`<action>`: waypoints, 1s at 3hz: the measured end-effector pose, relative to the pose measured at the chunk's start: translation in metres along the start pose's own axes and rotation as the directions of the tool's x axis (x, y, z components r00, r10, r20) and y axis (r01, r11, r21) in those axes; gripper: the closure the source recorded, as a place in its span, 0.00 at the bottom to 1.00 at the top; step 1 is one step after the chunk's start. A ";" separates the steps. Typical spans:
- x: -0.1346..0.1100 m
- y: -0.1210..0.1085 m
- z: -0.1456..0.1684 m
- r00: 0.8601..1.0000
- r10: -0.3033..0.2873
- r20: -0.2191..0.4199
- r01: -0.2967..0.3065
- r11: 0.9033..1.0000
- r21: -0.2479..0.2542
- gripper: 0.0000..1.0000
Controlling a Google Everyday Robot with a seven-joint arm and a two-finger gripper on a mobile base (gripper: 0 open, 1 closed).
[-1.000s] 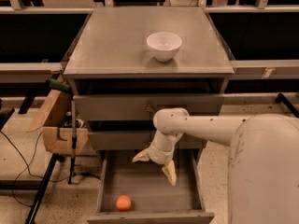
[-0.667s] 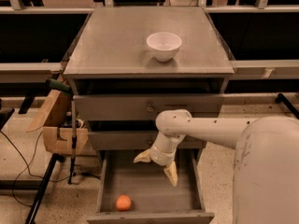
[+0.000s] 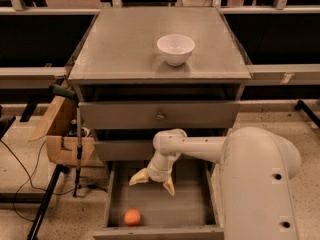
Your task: Pick orange from bottom drawer and place on counter
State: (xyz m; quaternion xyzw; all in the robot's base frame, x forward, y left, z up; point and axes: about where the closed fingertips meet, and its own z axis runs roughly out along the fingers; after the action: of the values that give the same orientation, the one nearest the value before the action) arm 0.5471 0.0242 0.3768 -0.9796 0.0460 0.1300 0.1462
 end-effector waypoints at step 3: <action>-0.006 0.002 0.007 0.995 -0.095 0.005 0.095 0.995 0.028 0.00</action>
Offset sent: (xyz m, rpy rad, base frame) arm -0.0019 0.0003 -0.0064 0.0196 -0.0105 0.0586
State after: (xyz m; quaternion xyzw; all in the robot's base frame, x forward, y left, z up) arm 0.5396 0.0251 0.3712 -0.9781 0.0007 0.1255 0.1659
